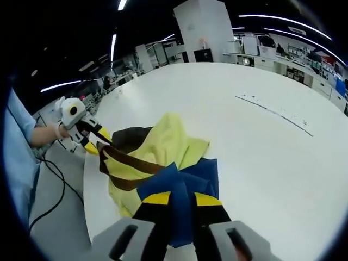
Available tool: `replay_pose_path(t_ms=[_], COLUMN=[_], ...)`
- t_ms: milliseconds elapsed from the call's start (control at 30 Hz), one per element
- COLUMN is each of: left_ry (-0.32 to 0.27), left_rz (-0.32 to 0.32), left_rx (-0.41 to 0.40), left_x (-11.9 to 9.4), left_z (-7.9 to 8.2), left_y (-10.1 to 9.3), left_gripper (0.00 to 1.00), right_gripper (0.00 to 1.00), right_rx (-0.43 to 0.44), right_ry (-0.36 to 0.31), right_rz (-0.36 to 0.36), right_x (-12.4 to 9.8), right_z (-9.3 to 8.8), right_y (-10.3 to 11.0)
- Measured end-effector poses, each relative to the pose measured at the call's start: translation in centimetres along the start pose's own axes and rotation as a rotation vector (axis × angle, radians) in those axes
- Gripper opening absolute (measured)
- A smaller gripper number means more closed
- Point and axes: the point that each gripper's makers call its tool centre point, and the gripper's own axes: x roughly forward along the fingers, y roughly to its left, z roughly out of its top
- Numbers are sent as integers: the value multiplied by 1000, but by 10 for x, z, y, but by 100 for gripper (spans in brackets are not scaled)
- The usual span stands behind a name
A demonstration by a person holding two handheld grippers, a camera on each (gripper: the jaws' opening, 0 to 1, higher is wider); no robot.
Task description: Fold the garment on the visible template until the final outline fits inside the template.
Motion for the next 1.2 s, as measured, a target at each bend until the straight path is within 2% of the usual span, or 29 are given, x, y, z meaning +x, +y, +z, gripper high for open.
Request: replay_pose_path(t_ms=[267,433,500,567,633,700,933,1200], left_ry=[-5,0,-1,-4,-11,-19,-21,-35], left_rz=[-19,-25,-23,-18,-12,-4,30,61], left_rx=[2,-4,-7,-12,-14,-24,-61,-112], left_x=[12,17,19,19,19,17,8,0], left_z=[6,4,3,3,4,4,2,6], left_y=[-2,-1,-1,-1,-1,1,9,18], left_gripper=[19,16,14,7,1,0,0,0], right_gripper=[10,8,6,0,0,0,0,0], right_rx=[20,28,32,28,32,28,26,65], right_ry=[60,66,64,71,73,68,31,-104], right_rz=[45,47,42,26,25,19,-25,-117], right_x=[5,6,7,7,7,6,-10,-47], right_z=[-14,-18,-19,-21,-23,-23,-19,-7], right_y=[7,8,7,4,5,5,3,-2])
